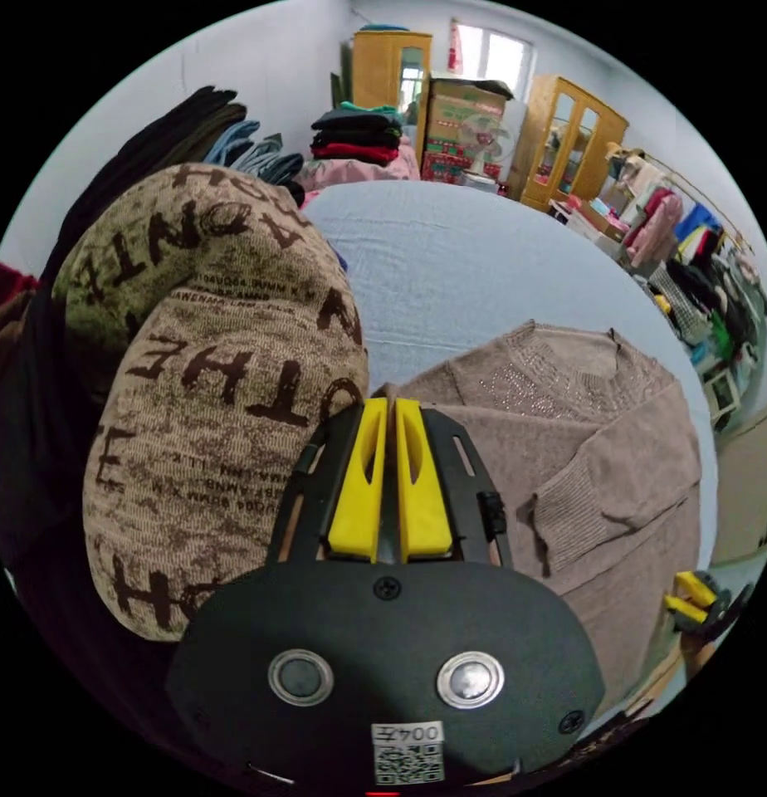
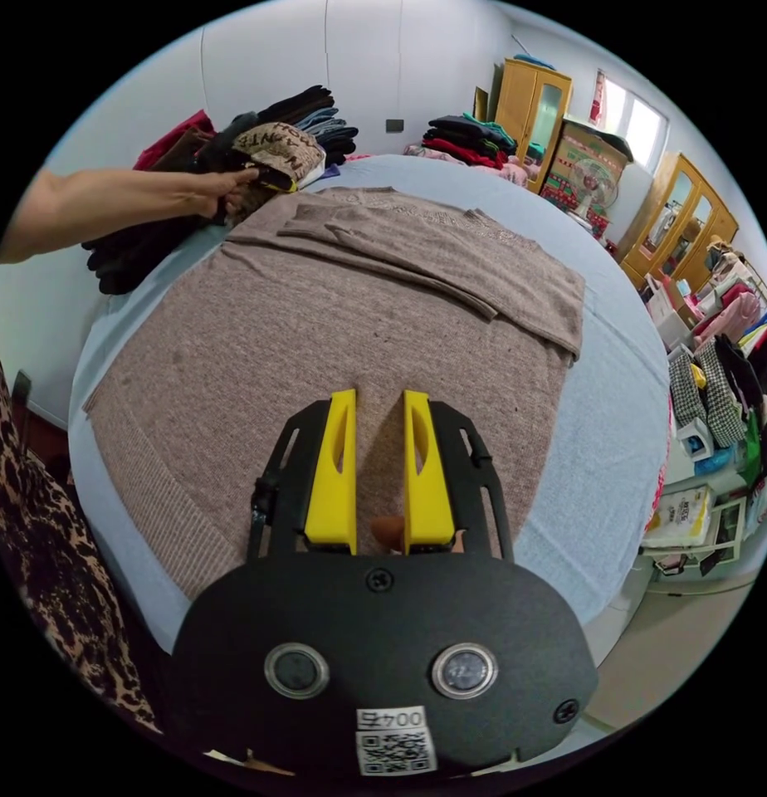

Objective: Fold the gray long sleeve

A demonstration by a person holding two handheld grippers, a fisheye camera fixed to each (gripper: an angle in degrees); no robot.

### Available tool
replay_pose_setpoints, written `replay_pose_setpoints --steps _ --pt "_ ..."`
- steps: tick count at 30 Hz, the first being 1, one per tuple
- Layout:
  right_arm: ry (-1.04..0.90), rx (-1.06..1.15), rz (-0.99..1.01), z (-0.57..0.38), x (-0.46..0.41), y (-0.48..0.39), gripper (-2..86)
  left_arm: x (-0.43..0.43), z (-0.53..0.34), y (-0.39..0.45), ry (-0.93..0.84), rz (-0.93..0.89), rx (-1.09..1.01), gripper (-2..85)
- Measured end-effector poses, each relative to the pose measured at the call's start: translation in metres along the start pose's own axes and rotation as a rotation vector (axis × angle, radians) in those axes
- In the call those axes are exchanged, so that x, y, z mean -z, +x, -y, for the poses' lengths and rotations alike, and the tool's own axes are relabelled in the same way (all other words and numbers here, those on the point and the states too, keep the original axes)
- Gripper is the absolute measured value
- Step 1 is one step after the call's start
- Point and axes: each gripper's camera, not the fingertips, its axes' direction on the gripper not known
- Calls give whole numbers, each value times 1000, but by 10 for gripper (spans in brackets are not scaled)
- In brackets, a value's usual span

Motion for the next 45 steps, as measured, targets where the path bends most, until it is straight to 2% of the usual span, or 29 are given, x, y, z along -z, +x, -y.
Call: replay_pose_setpoints --steps 4,6,8,12,18,19,22,25,27,30,32,34,39,45 --pt "0 -6 13 -2 1 1 89 -5 -11 18 -13 106 -126 38" --pt "-1 -5 12 -2 2 1 89 1 -10 20 -26 91 -95 49" --pt "-1 -6 13 -3 3 1 89 25 -16 16 37 -3 -39 69" --pt "-1 6 -14 -4 4 -4 90 74 -44 20 181 36 -32 70" --pt "1 -26 50 -6 8 4 85 65 -81 64 64 84 -255 40" --pt "1 -34 54 -6 8 4 84 54 -83 64 10 75 -248 37" --pt "-1 -25 32 -6 10 0 83 50 -90 48 45 -5 -140 34" --pt "-2 -17 14 -7 12 -5 83 56 -91 48 36 -46 -143 39" --pt "-2 -21 21 -7 13 -5 83 67 -90 50 16 -37 -149 46" --pt "-3 -17 12 -6 15 -8 82 91 -87 63 102 20 -188 61" --pt "-3 -20 19 -6 17 -9 82 80 -75 68 35 66 -197 66" --pt "-3 -24 27 -6 19 -9 82 62 -68 61 -70 35 -142 66" --pt "-4 -23 26 -3 23 -13 82 88 -77 61 -14 14 -118 65" --pt "-6 7 -11 1 29 -26 86 147 -145 71 44 -99 -138 56"
